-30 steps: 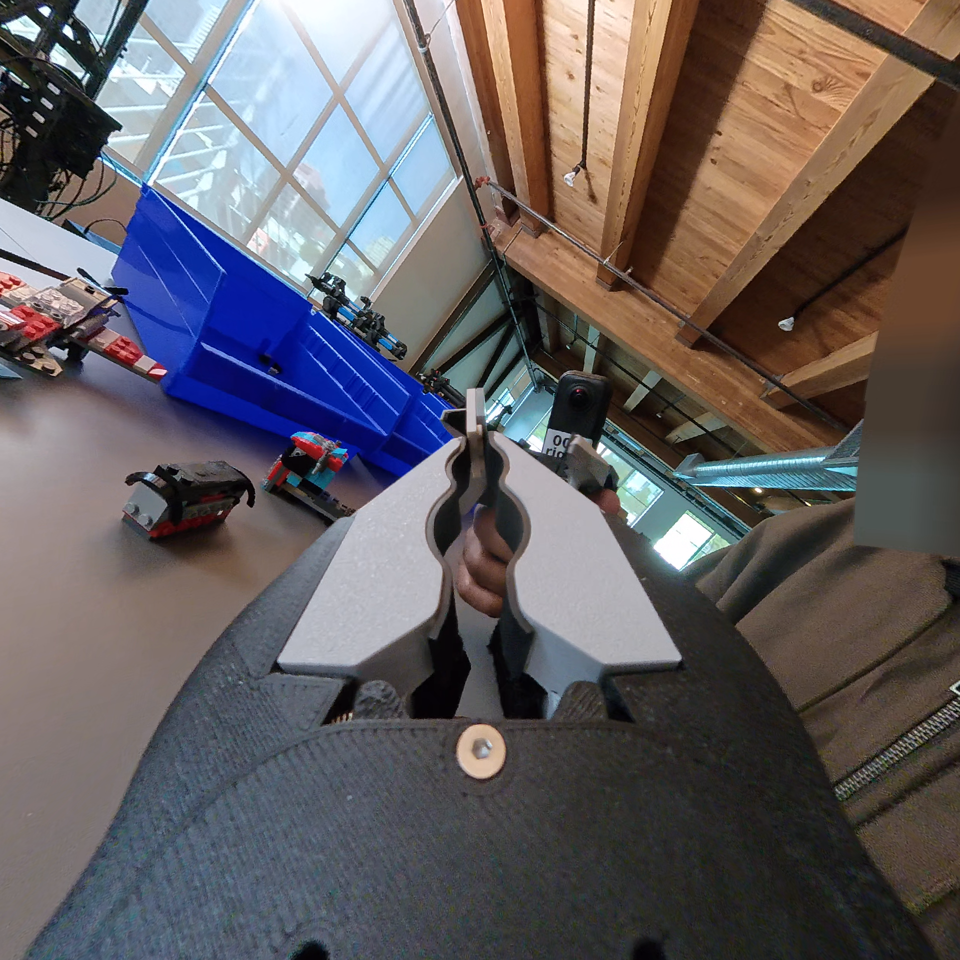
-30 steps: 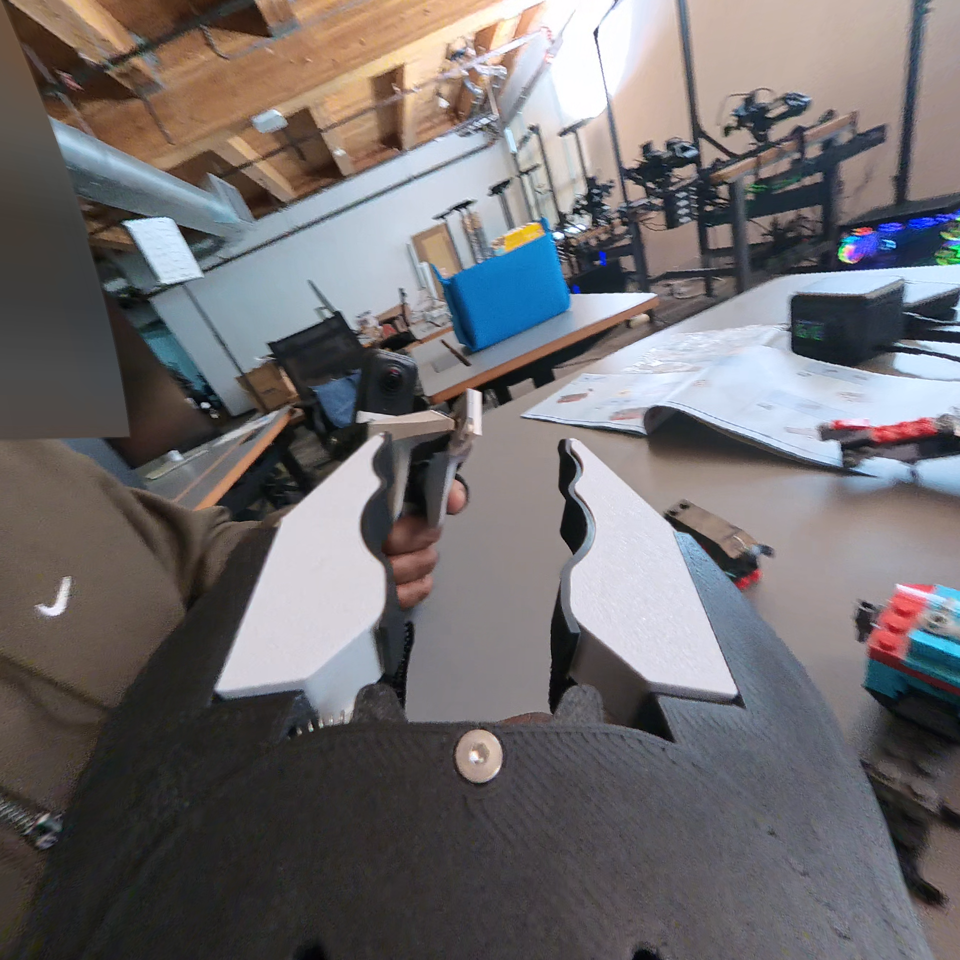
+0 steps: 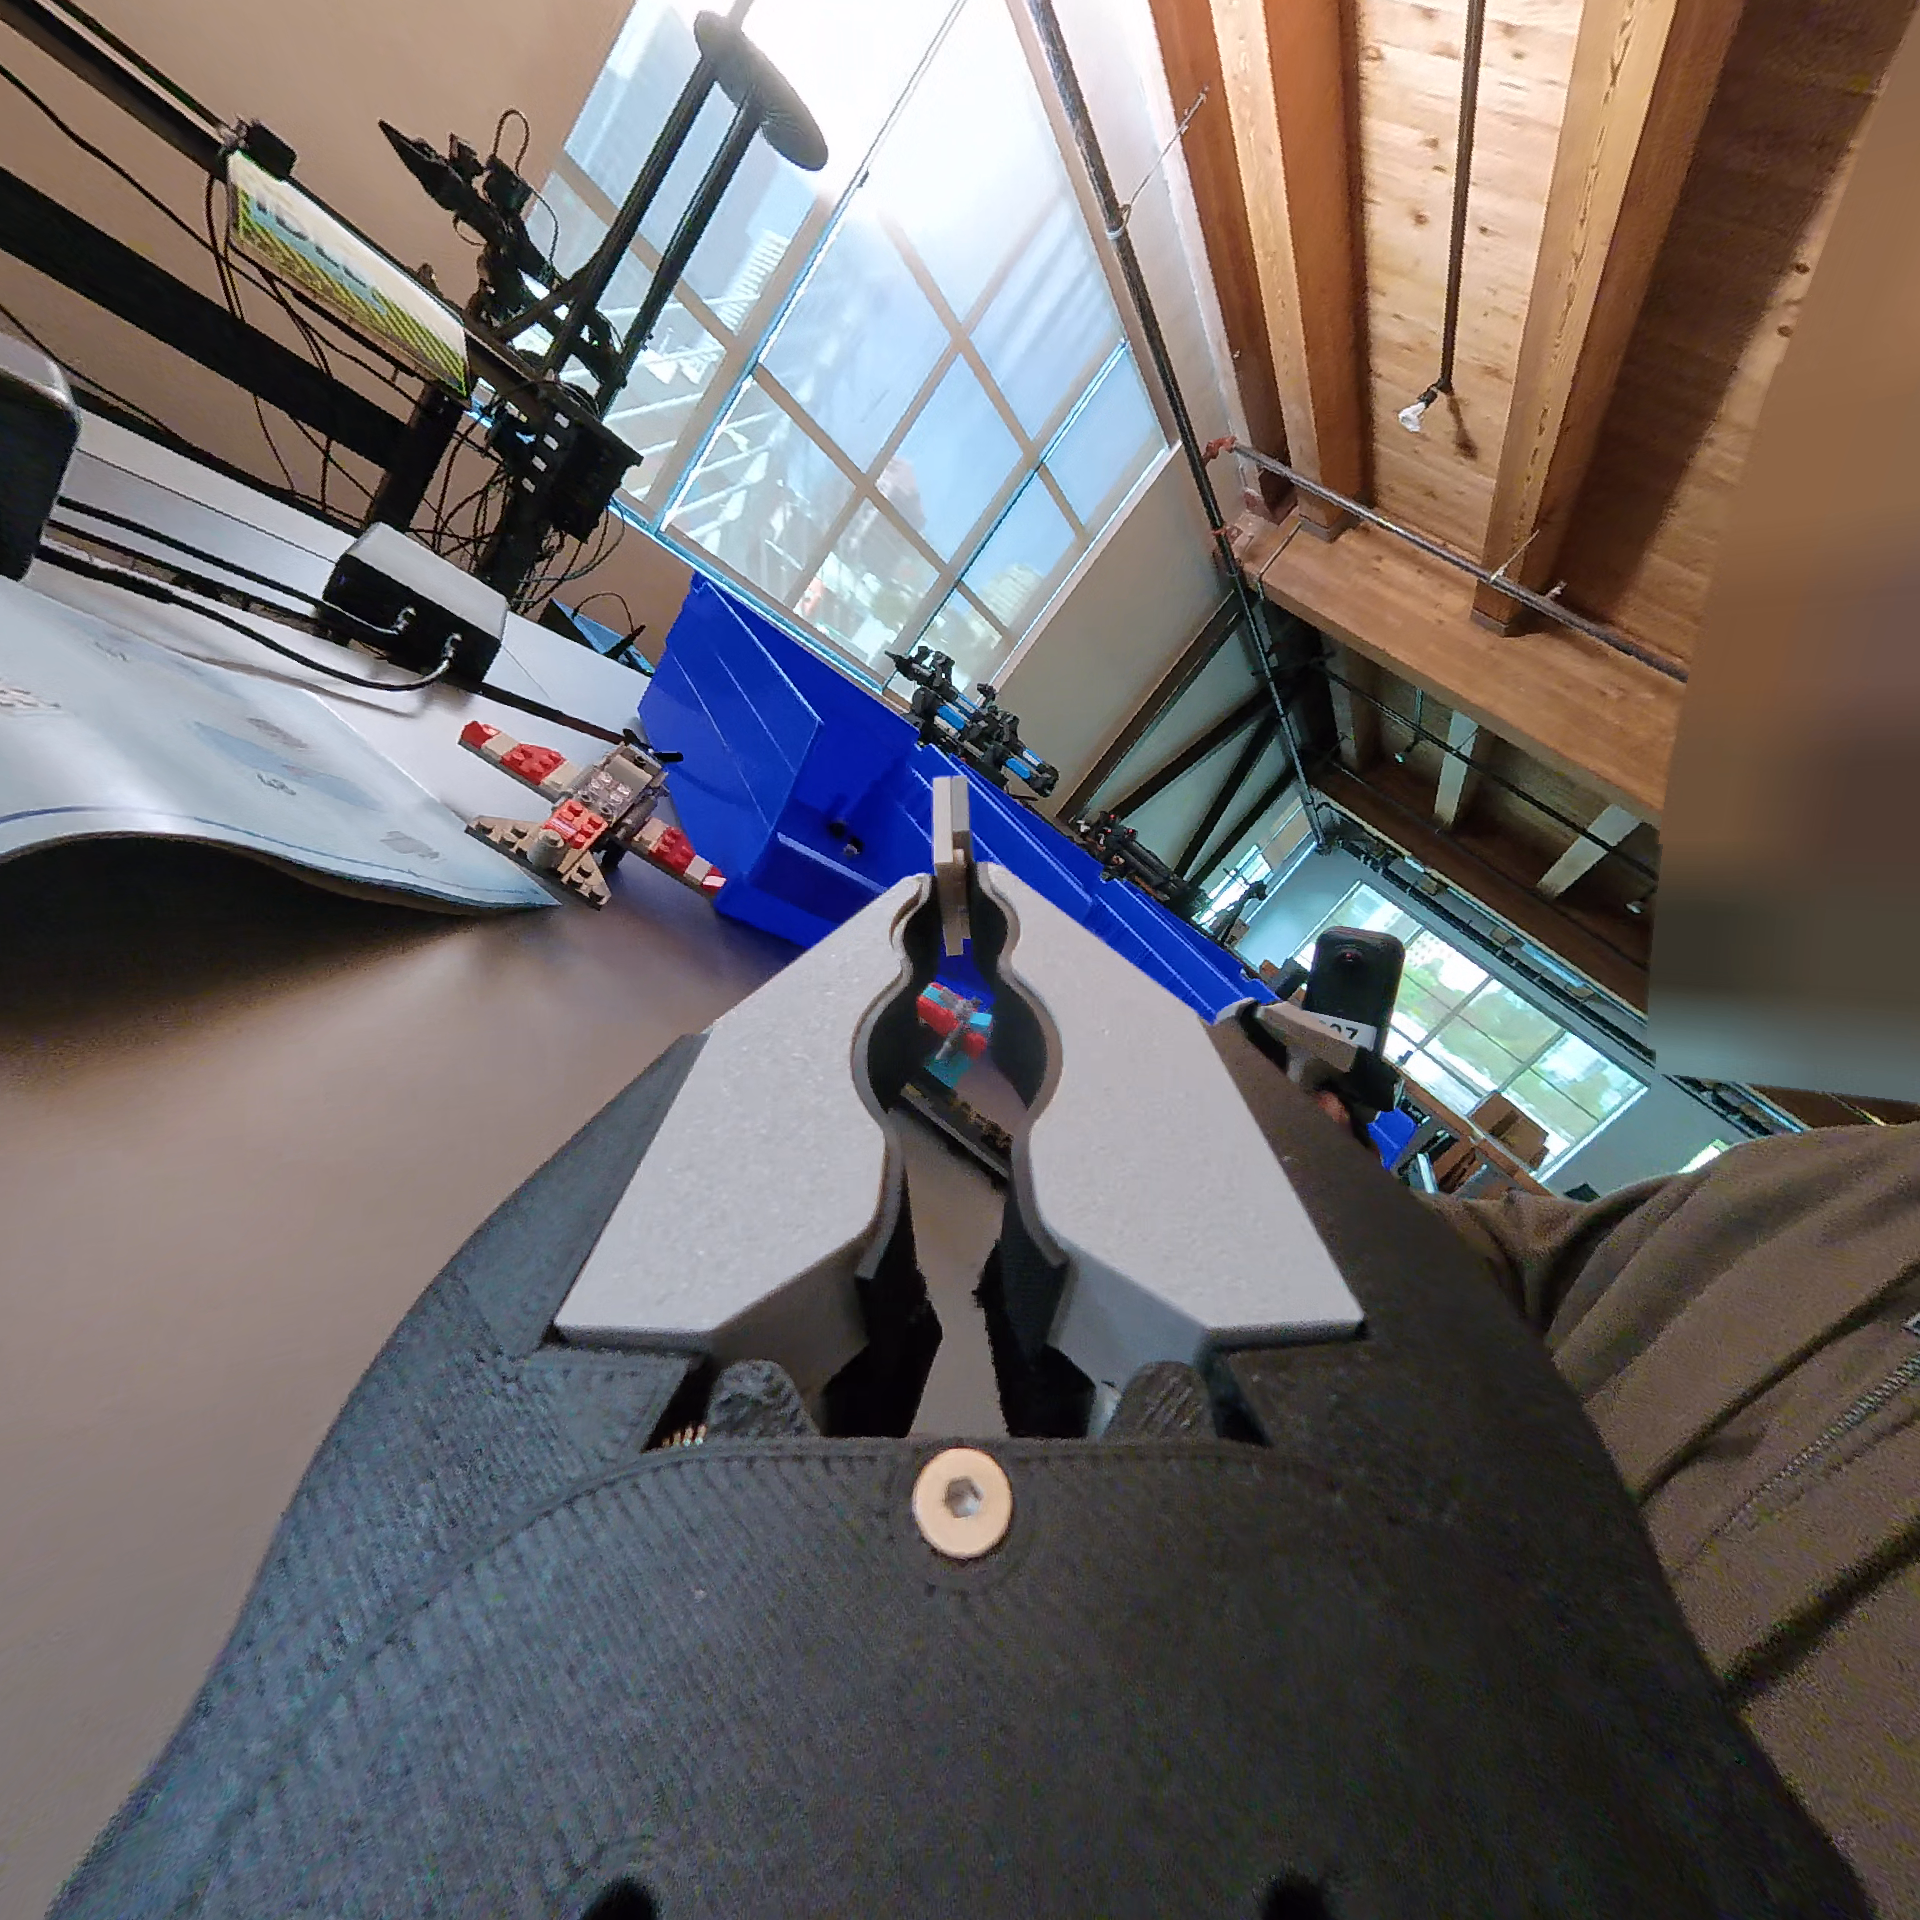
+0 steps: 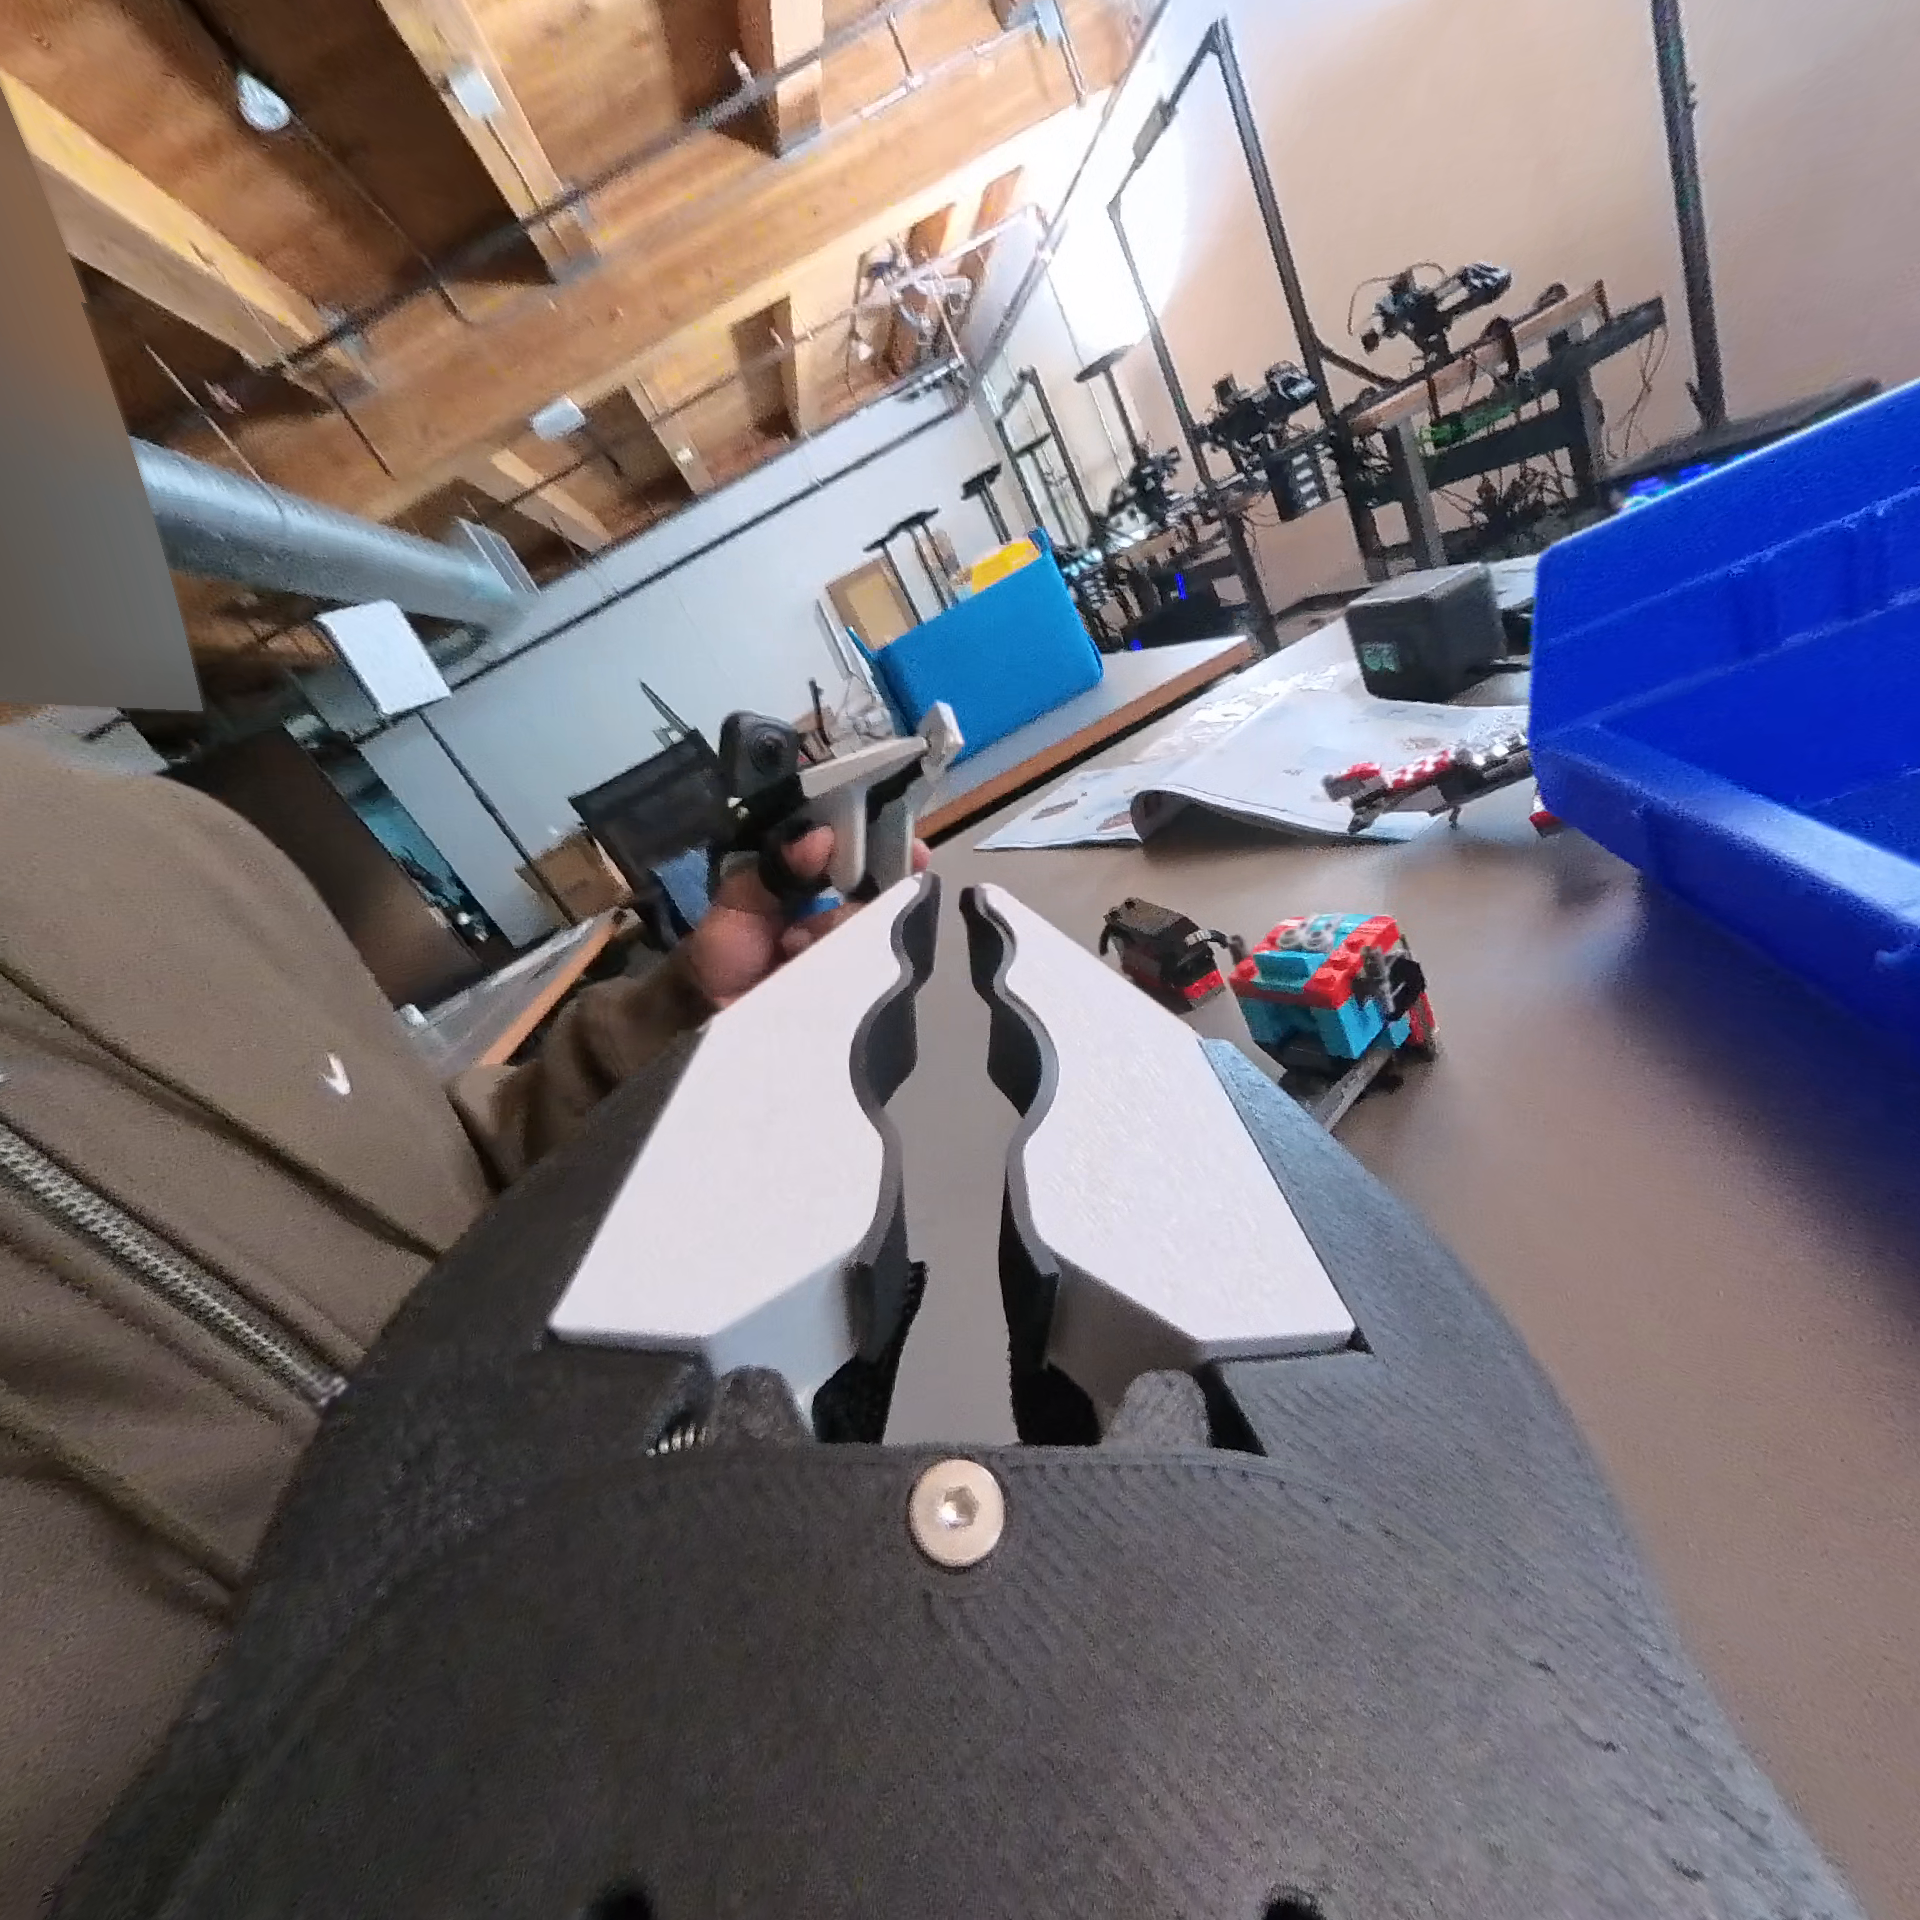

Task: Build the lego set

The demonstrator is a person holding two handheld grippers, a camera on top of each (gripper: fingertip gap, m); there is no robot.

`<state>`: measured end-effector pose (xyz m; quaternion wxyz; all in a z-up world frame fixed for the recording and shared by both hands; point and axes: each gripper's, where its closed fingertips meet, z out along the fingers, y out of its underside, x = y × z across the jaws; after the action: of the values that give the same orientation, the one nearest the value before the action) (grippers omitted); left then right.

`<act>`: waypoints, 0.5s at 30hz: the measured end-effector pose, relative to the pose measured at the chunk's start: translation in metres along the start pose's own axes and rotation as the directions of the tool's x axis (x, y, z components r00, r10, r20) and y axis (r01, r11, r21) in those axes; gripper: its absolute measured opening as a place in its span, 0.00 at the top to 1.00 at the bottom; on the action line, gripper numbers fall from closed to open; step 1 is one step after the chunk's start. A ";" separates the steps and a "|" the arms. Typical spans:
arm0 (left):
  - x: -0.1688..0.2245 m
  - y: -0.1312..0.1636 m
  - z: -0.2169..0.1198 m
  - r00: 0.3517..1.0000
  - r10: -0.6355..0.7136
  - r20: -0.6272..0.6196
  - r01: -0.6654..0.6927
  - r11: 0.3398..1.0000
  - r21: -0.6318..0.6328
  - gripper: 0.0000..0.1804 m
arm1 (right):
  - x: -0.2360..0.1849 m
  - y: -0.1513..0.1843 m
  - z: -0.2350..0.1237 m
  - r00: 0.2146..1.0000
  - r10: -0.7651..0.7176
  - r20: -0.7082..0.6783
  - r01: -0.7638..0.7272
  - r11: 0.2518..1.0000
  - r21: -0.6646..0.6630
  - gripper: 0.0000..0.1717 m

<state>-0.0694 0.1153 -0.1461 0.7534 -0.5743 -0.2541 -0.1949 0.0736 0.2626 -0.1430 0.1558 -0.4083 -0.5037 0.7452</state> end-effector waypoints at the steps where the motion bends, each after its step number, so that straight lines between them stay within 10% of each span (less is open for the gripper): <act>1: -0.001 0.000 0.001 1.000 0.011 0.004 -0.011 1.000 -0.001 0.97 | -0.002 -0.001 -0.003 1.000 0.006 0.020 -0.006 1.000 0.008 0.97; 15: -0.037 0.020 0.016 0.962 0.080 0.260 -0.047 0.990 -0.132 0.97 | -0.006 -0.008 -0.021 0.968 0.183 0.172 -0.184 0.983 -0.006 0.97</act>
<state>-0.0902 0.1363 -0.1805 0.6812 -0.6490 -0.3211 -0.1078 0.0923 0.2752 -0.1366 0.0444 -0.3866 -0.4715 0.7914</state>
